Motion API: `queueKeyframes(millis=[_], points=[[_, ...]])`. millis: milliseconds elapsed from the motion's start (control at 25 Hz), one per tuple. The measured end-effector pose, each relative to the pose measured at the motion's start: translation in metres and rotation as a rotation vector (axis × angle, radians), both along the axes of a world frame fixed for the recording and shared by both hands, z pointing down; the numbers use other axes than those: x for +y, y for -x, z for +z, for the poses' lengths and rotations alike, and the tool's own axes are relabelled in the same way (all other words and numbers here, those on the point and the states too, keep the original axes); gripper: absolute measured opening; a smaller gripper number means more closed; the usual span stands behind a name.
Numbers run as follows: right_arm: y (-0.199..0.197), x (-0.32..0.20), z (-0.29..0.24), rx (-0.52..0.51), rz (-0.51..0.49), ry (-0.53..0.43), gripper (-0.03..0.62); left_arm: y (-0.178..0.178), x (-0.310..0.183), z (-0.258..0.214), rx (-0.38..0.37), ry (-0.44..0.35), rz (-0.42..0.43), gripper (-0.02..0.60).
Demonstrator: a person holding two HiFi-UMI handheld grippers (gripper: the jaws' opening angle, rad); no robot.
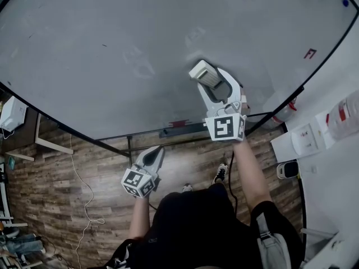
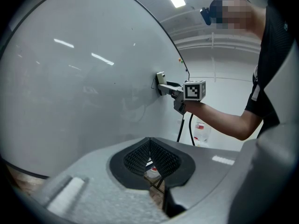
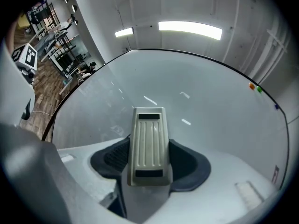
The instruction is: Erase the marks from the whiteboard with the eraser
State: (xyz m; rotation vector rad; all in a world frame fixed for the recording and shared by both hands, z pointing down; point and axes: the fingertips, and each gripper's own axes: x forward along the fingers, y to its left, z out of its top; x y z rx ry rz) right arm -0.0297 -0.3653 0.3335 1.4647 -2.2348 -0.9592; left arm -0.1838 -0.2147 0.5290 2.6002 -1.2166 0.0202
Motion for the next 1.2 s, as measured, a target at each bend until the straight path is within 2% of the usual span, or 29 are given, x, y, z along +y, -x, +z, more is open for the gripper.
queueKeyframes(millis=[440, 760, 880, 1200], points=[[0.03, 0.004, 0.037, 0.097, -0.034, 0.01, 0.256, 0.004, 0.002, 0.005, -0.004, 0.013, -0.009, 0.011], [0.038, 0.006, 0.052, 0.134, -0.05, 0.03, 0.256, 0.004, 0.004, 0.007, -0.002, 0.017, -0.016, 0.011], [0.033, 0.005, 0.042, 0.137, -0.037, 0.013, 0.256, 0.003, 0.004, 0.006, 0.001, 0.015, -0.017, 0.011], [-0.008, -0.001, -0.013, 0.051, 0.03, -0.058, 0.256, 0.002, 0.004, 0.005, 0.005, 0.013, -0.012, 0.011]])
